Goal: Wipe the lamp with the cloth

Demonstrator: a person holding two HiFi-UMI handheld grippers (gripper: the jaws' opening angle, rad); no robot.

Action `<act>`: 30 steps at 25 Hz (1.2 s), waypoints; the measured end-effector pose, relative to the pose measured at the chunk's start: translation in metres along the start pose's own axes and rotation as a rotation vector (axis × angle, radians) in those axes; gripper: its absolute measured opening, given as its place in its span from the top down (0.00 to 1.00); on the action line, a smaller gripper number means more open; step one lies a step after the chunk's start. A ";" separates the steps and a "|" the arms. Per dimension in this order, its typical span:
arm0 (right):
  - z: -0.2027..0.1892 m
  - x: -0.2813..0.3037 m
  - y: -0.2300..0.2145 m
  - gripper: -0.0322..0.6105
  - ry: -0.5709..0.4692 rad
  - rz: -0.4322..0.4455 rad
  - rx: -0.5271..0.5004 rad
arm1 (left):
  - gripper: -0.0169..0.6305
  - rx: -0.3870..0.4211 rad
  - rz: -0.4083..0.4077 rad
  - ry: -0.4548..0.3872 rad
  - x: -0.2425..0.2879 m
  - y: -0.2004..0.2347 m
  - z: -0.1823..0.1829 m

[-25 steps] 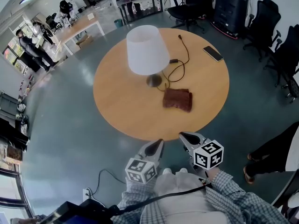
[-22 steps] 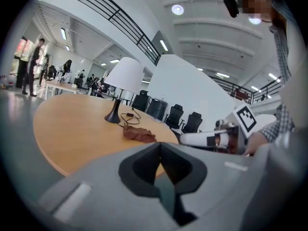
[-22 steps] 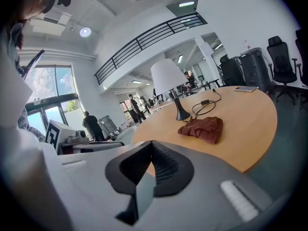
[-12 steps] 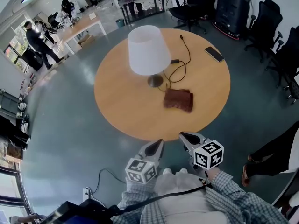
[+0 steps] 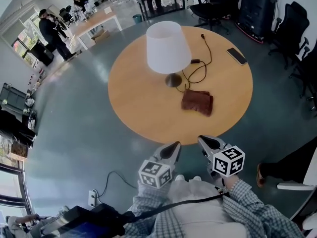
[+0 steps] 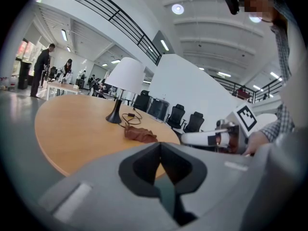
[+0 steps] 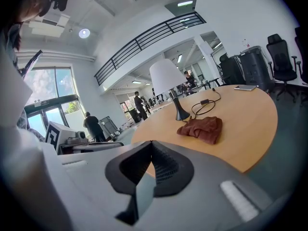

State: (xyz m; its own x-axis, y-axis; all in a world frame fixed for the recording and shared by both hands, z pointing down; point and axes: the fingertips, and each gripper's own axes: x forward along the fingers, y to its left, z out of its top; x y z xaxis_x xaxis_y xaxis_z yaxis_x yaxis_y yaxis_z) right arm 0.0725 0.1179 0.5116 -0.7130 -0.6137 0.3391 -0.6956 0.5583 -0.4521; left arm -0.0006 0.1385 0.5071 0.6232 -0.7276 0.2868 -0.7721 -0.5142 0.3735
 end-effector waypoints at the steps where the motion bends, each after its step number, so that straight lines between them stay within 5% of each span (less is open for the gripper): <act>1: 0.000 -0.002 -0.001 0.94 -0.001 0.000 0.000 | 0.97 0.000 0.003 -0.001 0.001 -0.001 0.000; 21: 0.003 -0.037 -0.045 0.94 -0.035 -0.027 0.007 | 0.97 0.032 0.075 -0.043 0.018 -0.001 0.014; 30: 0.033 0.021 -0.060 0.94 -0.028 -0.028 -0.002 | 0.97 0.033 0.077 -0.070 0.040 0.052 0.048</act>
State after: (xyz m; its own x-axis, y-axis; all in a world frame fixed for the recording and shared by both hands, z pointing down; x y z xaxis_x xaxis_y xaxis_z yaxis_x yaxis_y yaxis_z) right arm 0.1017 0.0529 0.5184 -0.6902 -0.6447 0.3285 -0.7157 0.5415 -0.4411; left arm -0.0216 0.0610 0.4960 0.5528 -0.7948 0.2503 -0.8216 -0.4698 0.3229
